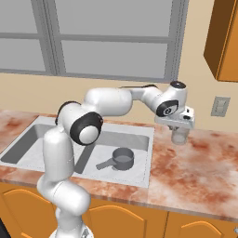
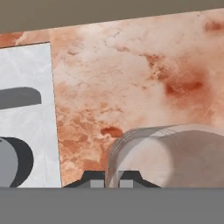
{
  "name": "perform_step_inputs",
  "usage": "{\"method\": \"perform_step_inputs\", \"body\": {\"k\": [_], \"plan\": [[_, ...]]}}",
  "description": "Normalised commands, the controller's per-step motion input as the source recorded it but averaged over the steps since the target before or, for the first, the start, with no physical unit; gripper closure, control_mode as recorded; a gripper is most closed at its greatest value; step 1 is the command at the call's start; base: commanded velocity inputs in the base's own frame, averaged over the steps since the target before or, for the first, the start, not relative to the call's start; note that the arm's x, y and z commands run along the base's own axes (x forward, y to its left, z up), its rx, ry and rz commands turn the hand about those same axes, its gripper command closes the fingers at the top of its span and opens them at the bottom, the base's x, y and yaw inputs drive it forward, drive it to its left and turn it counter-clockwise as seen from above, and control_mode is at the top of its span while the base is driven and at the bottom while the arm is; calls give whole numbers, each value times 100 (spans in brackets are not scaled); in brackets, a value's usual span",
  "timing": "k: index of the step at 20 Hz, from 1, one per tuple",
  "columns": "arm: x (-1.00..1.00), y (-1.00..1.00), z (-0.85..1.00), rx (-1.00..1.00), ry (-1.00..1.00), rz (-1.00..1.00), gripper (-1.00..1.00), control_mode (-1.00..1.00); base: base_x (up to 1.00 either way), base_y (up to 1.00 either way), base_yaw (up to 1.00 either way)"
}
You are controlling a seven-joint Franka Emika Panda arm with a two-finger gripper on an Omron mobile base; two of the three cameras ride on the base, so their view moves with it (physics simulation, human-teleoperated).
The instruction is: Move any existing items from the left basin to the right basin for drying. Then move the glass cup from the counter to the left basin of the sink for washing.
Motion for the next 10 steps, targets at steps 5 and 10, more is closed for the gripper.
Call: {"method": "perform_step_inputs", "body": {"k": [5, 10], "plan": [[-36, 46, 36, 0, 0, 0, 100, -100, 0, 0, 0], [-34, 60, 20, 0, 1, 0, 100, -100, 0, 0, 0]]}}
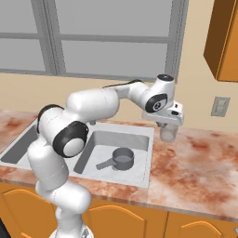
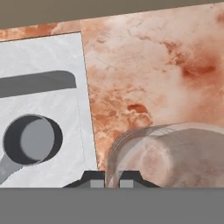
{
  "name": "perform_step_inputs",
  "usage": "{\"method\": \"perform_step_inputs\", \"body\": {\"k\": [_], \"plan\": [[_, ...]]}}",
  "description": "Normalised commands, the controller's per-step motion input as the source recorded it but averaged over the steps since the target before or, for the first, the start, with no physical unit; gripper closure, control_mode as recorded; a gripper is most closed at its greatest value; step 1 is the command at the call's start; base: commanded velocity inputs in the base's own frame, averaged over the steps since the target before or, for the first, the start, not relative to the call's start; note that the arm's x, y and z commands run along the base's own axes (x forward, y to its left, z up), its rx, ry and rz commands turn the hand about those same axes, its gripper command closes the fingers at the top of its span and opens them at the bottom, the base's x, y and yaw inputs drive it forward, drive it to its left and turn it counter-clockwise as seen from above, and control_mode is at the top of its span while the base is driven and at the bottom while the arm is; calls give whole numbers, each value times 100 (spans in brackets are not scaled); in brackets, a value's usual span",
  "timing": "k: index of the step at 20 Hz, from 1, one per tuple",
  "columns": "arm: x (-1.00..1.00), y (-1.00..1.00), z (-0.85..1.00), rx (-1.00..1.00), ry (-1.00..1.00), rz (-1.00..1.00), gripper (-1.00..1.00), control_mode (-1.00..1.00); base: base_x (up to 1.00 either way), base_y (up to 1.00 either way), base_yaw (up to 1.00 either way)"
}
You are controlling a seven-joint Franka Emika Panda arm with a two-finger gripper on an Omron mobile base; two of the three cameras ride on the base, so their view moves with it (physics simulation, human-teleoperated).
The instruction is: Move any existing items from the left basin to the right basin for drying. Then move the glass cup from the counter to the left basin of the sink for washing.
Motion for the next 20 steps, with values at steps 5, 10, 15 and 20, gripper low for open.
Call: {"method": "perform_step_inputs", "body": {"k": [5, 10, 15, 20], "plan": [[-25, 67, 7, 0, 6, 0, 100, -100, 0, 0, 0], [-20, 69, 3, 0, 5, 0, 100, -100, 0, 0, 0], [-13, 72, 0, 0, 3, 0, 100, -100, 0, 0, 0], [-5, 75, 0, 0, 0, 0, 100, -100, 0, 0, 0]]}}
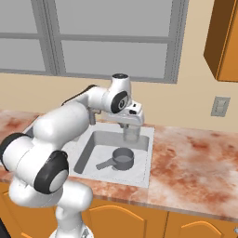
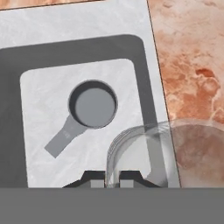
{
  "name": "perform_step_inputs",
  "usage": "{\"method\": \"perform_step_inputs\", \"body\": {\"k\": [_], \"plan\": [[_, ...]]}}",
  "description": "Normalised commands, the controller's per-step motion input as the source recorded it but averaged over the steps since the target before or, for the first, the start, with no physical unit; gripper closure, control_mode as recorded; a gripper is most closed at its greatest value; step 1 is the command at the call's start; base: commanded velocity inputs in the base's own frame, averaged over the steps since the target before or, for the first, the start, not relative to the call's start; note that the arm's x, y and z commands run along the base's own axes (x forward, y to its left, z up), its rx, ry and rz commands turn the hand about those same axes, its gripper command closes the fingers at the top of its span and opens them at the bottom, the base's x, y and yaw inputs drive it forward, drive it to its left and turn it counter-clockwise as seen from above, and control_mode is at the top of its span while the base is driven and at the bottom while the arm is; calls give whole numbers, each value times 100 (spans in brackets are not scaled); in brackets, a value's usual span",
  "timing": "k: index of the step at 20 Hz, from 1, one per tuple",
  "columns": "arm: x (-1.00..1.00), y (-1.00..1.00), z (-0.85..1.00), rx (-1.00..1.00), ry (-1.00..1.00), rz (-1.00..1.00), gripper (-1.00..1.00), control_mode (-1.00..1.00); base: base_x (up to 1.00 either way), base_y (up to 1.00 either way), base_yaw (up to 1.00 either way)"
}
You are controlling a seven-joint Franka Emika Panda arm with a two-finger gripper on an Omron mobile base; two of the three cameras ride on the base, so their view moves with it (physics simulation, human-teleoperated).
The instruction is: Move any existing items from the left basin to the right basin for drying. Then move the glass cup from the counter to the left basin of the sink for washing.
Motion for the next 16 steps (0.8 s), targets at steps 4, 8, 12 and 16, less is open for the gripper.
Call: {"method": "perform_step_inputs", "body": {"k": [4, 8, 12, 16], "plan": [[-5, 76, 0, 0, 1, 1, 100, -100, 0, 0, 0], [0, 77, 0, 0, 2, 1, 100, -100, 0, 0, 0], [0, 77, 0, 0, 3, 2, 100, -100, 0, 0, 0], [0, 78, -2, 0, 4, 2, 100, -100, 0, 0, 0]]}}
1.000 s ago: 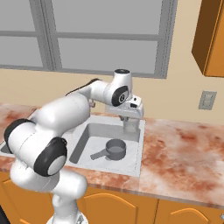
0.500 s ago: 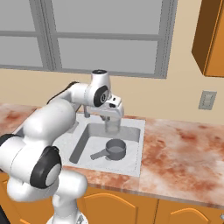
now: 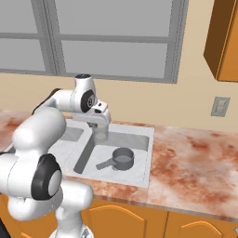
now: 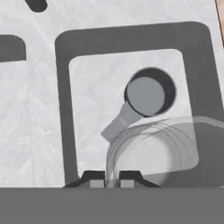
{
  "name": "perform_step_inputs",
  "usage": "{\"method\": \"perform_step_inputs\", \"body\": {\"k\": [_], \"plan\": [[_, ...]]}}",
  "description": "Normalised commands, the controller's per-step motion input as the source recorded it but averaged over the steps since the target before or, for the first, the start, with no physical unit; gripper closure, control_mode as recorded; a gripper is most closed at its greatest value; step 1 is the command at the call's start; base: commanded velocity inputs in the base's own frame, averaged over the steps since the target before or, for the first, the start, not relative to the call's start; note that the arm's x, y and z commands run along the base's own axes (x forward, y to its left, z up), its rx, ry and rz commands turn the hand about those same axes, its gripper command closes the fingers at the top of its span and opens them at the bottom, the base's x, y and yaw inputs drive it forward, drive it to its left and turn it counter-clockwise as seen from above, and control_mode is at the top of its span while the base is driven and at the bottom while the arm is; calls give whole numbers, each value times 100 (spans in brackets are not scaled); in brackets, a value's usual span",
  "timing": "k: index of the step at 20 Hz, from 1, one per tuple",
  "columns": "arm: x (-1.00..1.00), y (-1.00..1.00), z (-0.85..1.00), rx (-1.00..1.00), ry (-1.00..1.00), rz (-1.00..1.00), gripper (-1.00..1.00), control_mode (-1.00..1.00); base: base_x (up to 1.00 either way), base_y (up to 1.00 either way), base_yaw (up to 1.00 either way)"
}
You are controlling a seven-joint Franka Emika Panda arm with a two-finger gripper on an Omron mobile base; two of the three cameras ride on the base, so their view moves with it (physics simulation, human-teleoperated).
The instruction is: Move any existing items from the left basin to the right basin for drying. Then move the glass cup from the counter to the left basin of the sink for washing.
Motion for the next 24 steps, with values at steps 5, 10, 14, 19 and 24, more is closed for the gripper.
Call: {"method": "perform_step_inputs", "body": {"k": [5, 10, 14, 19, 24], "plan": [[0, 78, -5, 0, 5, 3, 100, -100, 0, 0, 0], [0, 77, -9, 0, 7, 2, 100, -100, 0, 0, 0], [0, 77, -12, 0, 7, 3, 100, -100, 0, 0, 0], [0, 72, -18, 0, 5, 3, 100, -100, 0, 0, 0], [0, 59, -23, 0, 3, 4, 100, -100, 0, 0, 0]]}}
